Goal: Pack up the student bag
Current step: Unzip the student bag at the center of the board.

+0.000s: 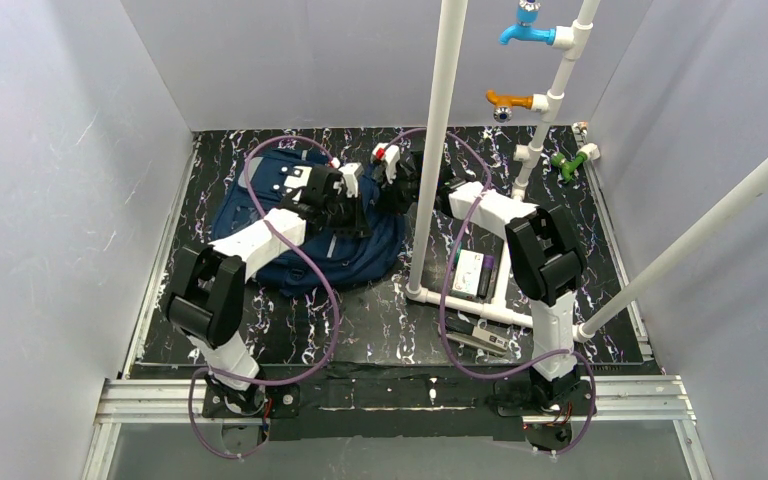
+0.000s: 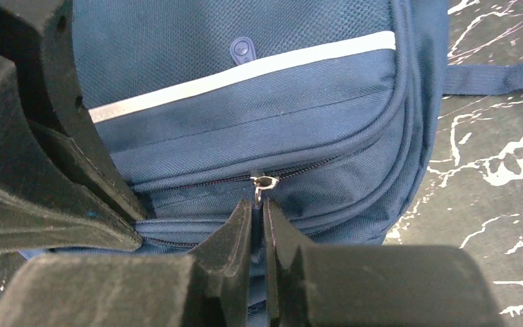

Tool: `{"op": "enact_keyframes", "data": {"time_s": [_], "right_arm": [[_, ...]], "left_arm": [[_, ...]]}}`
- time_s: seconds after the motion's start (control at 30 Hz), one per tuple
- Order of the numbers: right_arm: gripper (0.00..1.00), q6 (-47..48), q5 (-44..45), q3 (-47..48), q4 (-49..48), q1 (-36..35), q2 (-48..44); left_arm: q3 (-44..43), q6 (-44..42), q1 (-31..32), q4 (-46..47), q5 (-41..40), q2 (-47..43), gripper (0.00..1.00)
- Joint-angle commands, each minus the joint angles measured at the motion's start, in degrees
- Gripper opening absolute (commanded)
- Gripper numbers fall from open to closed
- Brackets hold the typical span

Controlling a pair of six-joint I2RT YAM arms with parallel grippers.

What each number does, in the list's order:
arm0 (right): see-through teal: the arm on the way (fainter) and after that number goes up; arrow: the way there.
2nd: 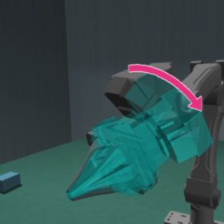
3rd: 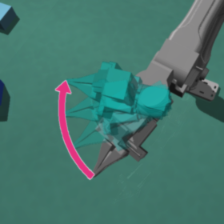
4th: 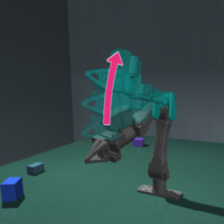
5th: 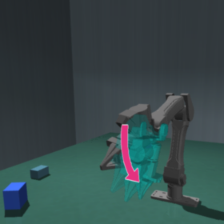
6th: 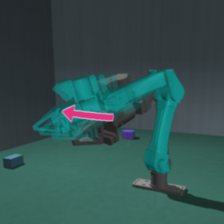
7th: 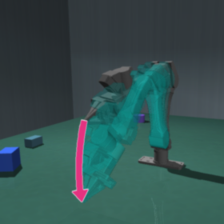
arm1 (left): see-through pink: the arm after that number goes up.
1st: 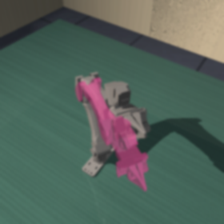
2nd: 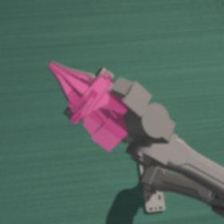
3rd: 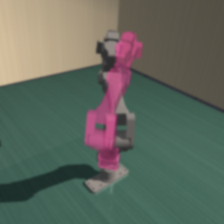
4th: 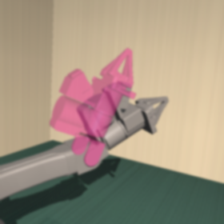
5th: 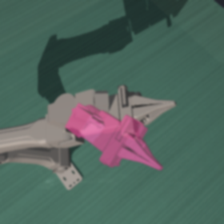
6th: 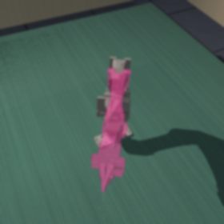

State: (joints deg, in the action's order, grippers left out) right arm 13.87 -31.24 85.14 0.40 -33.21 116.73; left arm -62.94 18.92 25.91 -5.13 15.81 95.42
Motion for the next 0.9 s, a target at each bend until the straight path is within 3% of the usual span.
{"op": "enact_keyframes", "data": {"time_s": [0.0, 0.17, 0.33, 0.47, 0.57, 0.63, 0.73, 0.8, 0.87], "right_arm": [[0.01, -5.8, -3.4, 4.3, 1.6, -0.4, 0.9], [0.01, -6.2, -4.7, 5.4, 1.3, 1.3, 2.4], [0.01, -6.5, -5.8, 6.5, 1.1, 2.1, 3.1], [0.01, -5.6, -6.6, 7.7, 3.4, 2.3, 3.3], [0.01, -4.7, -6.4, 7.6, 5.0, 2.3, 2.9], [0.01, -4.3, -6.1, 7.3, 5.3, 2.4, 2.5], [0.01, -3.9, -5.9, 7.8, 6.2, 2.4, 2.5], [0.01, -3.8, -5.9, 8.7, 7.0, 2.4, 2.7], [0.01, -4.1, -5.5, 9.6, 7.7, 2.3, 3.0]], "left_arm": [[-7.8, -1.8, -1.5, 0.4, 1.6, -2.6, 0.12], [0.8, -4.6, -1.5, -8.4, 2.8, -13.6, 0.41], [15.6, 2.6, -4.7, -12.4, -7.0, -31.5, 0.56], [21.5, 11.1, -9.7, -14.2, -14.9, -37.4, 0.62], [22.8, 15.1, -15.7, -11.4, -12.2, -36.0, 0.58], [23.7, 18.1, -19.8, -7.0, -8.6, -33.0, 0.46], [24.5, 21.7, -25.2, -1.0, -2.1, -26.8, 0.15], [25.7, 23.7, -25.8, 4.2, 3.5, -22.6, 0.07], [25.6, 26.2, -25.6, 8.0, 6.1, -17.8, 0.05]]}}
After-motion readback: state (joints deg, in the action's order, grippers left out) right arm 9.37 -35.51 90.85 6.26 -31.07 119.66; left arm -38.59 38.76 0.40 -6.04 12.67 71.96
